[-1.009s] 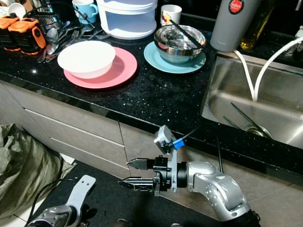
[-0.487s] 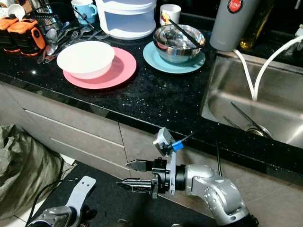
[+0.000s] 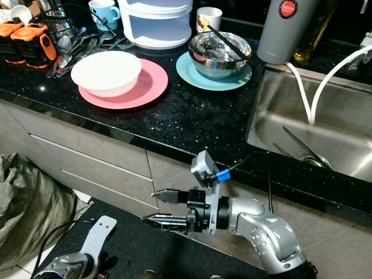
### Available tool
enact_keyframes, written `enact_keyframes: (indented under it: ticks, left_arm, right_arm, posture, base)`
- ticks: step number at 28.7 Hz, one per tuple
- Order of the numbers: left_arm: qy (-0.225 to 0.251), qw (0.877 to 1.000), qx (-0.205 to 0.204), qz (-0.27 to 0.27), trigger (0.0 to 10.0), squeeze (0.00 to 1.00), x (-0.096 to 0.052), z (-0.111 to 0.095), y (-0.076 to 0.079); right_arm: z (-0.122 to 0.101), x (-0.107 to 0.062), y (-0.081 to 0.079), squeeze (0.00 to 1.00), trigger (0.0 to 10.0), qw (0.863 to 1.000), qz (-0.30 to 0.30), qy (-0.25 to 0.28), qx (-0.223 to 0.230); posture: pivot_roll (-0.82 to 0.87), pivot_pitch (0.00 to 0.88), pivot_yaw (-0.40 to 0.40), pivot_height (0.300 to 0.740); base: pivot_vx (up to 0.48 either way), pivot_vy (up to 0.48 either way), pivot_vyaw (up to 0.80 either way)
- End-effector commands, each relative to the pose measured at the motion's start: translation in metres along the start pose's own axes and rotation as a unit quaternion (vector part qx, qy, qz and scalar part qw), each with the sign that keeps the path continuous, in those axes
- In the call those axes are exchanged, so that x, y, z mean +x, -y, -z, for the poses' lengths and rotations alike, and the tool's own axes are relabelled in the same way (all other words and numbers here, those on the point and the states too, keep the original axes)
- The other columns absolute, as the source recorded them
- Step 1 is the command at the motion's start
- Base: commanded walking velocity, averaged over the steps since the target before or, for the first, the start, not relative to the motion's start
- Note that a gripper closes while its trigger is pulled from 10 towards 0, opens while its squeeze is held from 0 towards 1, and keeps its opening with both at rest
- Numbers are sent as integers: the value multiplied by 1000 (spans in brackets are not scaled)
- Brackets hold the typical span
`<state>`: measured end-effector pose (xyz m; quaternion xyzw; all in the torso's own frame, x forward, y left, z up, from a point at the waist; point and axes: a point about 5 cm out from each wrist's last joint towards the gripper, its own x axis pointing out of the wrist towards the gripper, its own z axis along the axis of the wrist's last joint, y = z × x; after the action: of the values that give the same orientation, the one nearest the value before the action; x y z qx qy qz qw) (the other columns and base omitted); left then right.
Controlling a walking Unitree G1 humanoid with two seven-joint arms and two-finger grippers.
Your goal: Kitchen organization
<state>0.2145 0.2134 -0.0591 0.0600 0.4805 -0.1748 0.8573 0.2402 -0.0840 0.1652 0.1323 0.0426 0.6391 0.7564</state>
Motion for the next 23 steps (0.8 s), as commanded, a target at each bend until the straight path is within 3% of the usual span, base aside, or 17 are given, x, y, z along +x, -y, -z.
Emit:
enact_keyframes:
  ticks: [1,2,4,10,16,19,23]
  left_arm:
    - [-3,1000,-24,-13,10000,0,-1,7,-1]
    - [-3,1000,-24,-13,10000,0,-1,7,-1]
    - [-1,999,-27,-24,10000,0,-1,7,-3]
    - [-1,999,-21,-24,10000,0,-1,6,-3]
    - [-2,1000,-17,-22,10000,0,-1,6,-3]
    - [-3,1000,-17,-23,10000,0,-1,6,-3]
    - [-1,1000,-17,-19,10000,0,-1,5,-2]
  right_arm:
    - [-28,5,15,0,10000,994,60,88,-19]
    - [-28,5,15,0,10000,994,60,88,-19]
    - [-58,13,30,0,10000,976,115,187,-6]
    - [-83,31,26,0,10000,965,121,229,-43]
    - [-93,44,19,0,10000,965,113,225,-74]
    - [-101,57,24,0,10000,963,138,205,-109]
    - [-103,60,28,0,10000,960,150,209,-112]
  posture:
    - [23,127,-22,740]
    - [23,127,-22,740]
    - [25,124,-19,740]
    - [29,124,-20,740]
    - [33,125,-21,740]
    - [28,120,-19,740]
    - [30,121,-22,740]
  base:
    - [0,0,0]
    - [0,0,0]
    - [0,0,0]
    - [0,0,649]
    - [0,0,777]
    - [0,0,775]
    - [0,0,770]
